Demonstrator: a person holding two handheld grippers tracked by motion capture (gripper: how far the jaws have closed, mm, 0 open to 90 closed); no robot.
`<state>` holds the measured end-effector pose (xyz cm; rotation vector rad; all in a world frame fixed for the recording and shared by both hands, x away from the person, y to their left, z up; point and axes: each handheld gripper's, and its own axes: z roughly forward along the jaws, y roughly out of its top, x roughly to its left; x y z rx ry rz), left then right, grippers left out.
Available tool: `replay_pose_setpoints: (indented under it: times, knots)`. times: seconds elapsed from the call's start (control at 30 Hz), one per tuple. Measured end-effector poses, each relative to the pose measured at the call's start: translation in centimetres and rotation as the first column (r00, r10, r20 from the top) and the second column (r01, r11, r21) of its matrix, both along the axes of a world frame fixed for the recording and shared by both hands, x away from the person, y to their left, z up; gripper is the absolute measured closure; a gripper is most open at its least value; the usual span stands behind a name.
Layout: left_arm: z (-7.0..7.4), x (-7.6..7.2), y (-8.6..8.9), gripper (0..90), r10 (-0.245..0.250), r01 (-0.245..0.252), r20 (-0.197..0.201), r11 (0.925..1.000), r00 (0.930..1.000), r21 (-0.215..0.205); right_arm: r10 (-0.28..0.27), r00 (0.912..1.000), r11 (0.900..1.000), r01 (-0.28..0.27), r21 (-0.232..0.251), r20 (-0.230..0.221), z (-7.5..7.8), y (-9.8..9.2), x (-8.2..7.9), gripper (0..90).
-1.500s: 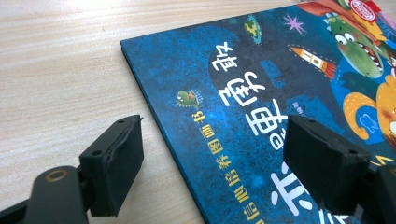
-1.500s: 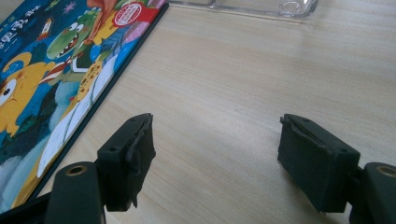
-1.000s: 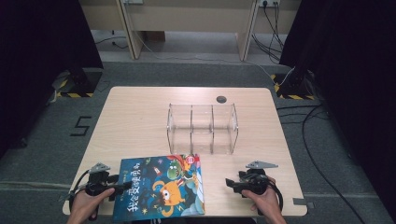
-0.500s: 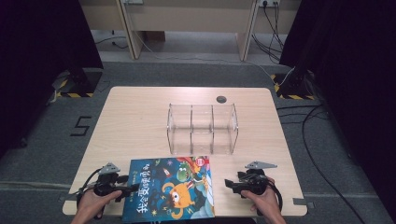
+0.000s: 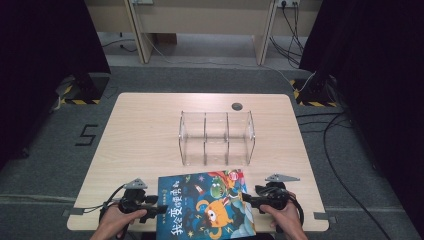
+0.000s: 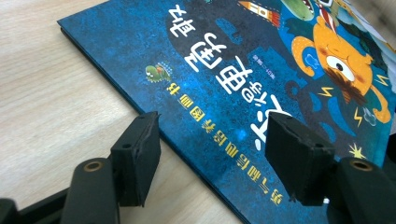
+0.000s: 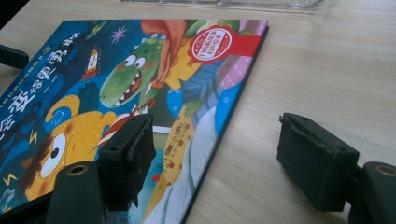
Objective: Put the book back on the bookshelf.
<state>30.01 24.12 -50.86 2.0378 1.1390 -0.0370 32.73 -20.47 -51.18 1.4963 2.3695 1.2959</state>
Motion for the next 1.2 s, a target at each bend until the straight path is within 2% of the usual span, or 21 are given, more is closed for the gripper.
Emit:
replay_pose_setpoints:
  times: [0.3,0.57,0.63,0.87,0.97,1.0,1.03,1.1,1.17,1.2]
  knots:
    - [0.0,0.1,-1.6,34.7,-0.021,0.022,0.007,0.9998,0.9997,-0.003,-0.009,0.9999,1.000,0.009,0.019,-0.007,0.0,-0.3,-0.1,28.6]
    - [-0.1,0.3,-3.3,35.1,-0.055,0.055,0.004,0.9984,0.9985,-0.014,-0.051,0.9985,0.997,0.052,0.060,-0.022,-0.2,-0.8,-0.1,27.5]
    - [0.0,0.3,-3.5,35.1,-0.053,0.054,0.007,0.9985,0.9985,-0.009,-0.057,0.9982,0.997,0.058,0.054,-0.019,-0.1,-0.8,-0.1,27.1]
    - [-0.1,0.2,-3.6,35.1,-0.052,0.052,0.016,0.9986,0.9985,-0.006,-0.091,0.9957,0.992,0.092,0.085,-0.019,-0.3,-1.0,-0.3,27.3]
    - [0.0,0.0,-3.9,34.6,-0.060,0.060,0.026,0.9982,0.9978,0.008,-0.124,0.9901,0.981,0.133,0.141,-0.064,-0.4,-1.3,-0.3,26.7]
    - [0.0,0.0,-4.0,34.5,-0.066,0.066,0.026,0.9978,0.9975,0.014,-0.145,0.9844,0.970,0.162,0.182,-0.100,-0.4,-1.6,-0.2,26.8]
    - [0.0,0.0,-4.0,34.6,-0.068,0.068,0.025,0.9976,0.9973,0.016,-0.153,0.9813,0.963,0.175,0.207,-0.116,-0.5,-1.9,-0.1,26.8]
    - [0.0,0.1,-4.0,34.5,-0.068,0.068,0.022,0.9976,0.9975,0.014,-0.168,0.9762,0.950,0.197,0.242,-0.137,-0.6,-2.1,-0.1,26.7]
    - [0.0,0.1,-4.0,33.3,-0.058,0.058,0.013,0.9983,0.9982,-0.006,-0.187,0.9701,0.938,0.223,0.264,-0.155,-0.7,-2.2,-0.2,26.1]
    - [-0.1,0.0,-4.1,31.4,-0.057,0.057,0.012,0.9983,0.9983,-0.011,-0.194,0.9683,0.937,0.231,0.263,-0.157,-0.7,-2.1,-0.2,25.9]
